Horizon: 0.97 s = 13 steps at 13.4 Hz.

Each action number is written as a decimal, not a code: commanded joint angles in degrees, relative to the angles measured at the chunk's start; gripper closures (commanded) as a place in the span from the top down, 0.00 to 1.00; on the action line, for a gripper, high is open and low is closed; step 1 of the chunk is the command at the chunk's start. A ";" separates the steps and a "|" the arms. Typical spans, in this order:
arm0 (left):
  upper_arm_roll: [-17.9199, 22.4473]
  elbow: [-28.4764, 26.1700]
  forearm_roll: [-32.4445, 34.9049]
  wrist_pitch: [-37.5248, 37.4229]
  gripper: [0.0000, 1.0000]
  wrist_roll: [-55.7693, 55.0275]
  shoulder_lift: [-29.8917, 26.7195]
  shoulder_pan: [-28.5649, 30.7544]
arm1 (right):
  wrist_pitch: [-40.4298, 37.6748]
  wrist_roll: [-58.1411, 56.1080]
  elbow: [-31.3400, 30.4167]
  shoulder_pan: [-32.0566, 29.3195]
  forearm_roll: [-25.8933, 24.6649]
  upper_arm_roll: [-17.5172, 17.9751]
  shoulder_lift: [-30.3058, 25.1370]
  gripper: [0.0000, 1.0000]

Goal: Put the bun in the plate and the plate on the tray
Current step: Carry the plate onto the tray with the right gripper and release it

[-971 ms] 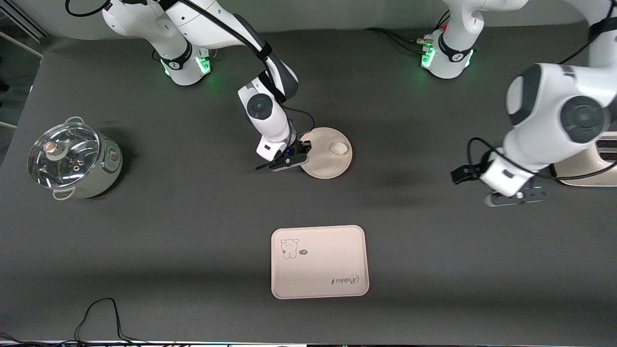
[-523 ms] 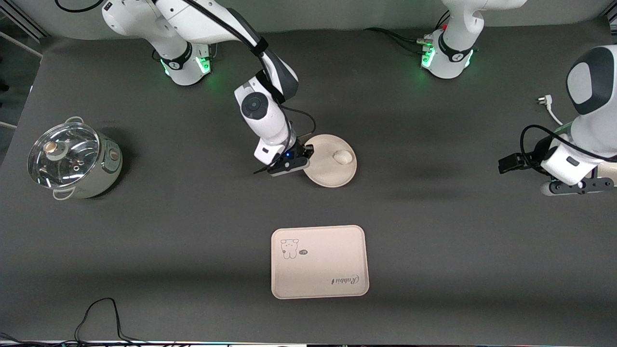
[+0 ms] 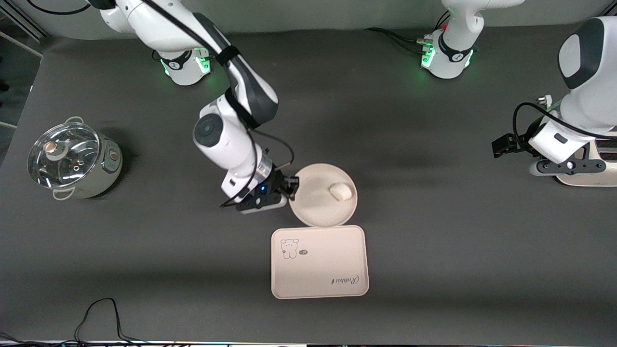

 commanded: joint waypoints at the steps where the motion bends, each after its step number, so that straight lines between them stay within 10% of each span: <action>1: 1.80 -0.08 1.47 -2.66 1.00 -2.54 -1.10 -3.43 | -1.83 -6.59 16.42 -2.09 4.55 0.68 14.62 0.00; 4: 7.23 2.91 4.02 -3.72 1.00 -2.03 -0.92 -9.13 | -0.07 -7.06 28.81 -3.83 6.14 0.77 26.75 0.00; 8: 8.76 4.14 3.94 -5.21 1.00 -1.94 -0.31 -10.04 | 0.89 -7.14 30.95 -6.56 6.05 3.13 29.68 0.00; 9: 8.76 4.31 3.94 -5.65 1.00 -1.94 -0.31 -10.04 | 0.90 -7.84 30.95 -7.26 6.05 3.67 29.78 0.30; 10: 8.76 4.75 3.94 -6.35 1.00 -1.94 -0.22 -10.13 | 0.81 -9.41 30.69 -7.45 6.05 3.58 29.34 0.96; 13: 8.49 5.19 3.85 -6.53 1.00 -2.03 0.04 -10.21 | -2.86 -14.26 28.86 -9.38 5.97 3.58 26.01 1.00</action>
